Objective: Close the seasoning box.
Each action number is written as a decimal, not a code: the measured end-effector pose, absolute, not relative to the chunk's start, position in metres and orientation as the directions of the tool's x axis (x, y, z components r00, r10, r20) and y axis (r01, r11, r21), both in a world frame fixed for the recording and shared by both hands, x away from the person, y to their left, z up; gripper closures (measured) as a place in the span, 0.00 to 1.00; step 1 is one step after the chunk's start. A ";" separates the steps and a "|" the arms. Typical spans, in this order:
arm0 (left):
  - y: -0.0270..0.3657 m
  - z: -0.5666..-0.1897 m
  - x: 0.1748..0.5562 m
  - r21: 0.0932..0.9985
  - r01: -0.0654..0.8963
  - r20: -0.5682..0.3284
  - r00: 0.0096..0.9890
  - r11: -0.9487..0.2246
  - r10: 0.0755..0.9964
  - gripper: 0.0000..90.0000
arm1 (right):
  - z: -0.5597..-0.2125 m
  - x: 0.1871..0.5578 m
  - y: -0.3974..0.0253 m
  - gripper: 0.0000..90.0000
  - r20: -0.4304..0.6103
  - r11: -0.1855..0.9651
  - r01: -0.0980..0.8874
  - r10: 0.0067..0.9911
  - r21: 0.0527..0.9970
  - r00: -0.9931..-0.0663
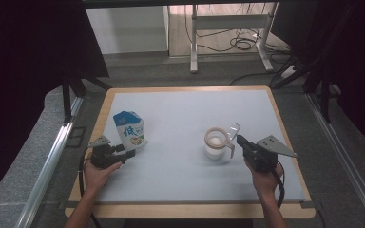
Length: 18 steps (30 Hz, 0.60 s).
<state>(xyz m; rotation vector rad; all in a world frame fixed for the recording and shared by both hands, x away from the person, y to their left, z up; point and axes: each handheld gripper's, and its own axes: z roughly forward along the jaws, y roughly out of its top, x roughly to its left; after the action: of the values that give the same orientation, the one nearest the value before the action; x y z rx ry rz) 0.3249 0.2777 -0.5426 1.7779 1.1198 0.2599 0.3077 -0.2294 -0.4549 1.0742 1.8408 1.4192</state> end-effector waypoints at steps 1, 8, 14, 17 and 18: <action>0.278 -0.543 0.325 0.816 0.570 -0.296 0.552 -0.094 0.779 0.45 | -0.454 0.308 -0.229 1.00 0.033 0.113 0.250 0.858 0.962 -0.513; 0.277 -0.542 0.325 0.817 0.570 -0.295 0.551 -0.093 0.781 0.45 | -0.454 0.309 -0.221 1.00 0.023 0.124 0.243 0.850 0.962 -0.526; 0.276 -0.542 0.325 0.817 0.569 -0.295 0.553 -0.095 0.779 0.45 | -0.455 0.312 -0.213 1.00 0.025 0.132 0.247 0.839 0.960 -0.543; 0.276 -0.542 0.325 0.817 0.568 -0.294 0.554 -0.095 0.779 0.45 | -0.458 0.314 -0.208 1.00 0.032 0.136 0.255 0.828 0.957 -0.560; 0.276 -0.542 0.325 0.818 0.568 -0.294 0.554 -0.096 0.779 0.44 | -0.459 0.315 -0.206 1.00 0.036 0.138 0.260 0.823 0.956 -0.567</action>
<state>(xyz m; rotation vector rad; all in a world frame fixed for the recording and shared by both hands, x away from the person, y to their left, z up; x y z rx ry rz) 0.3249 0.2763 -0.5424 1.7783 1.1160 0.2609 0.3150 -0.2055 -0.4591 1.0353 1.9099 1.4420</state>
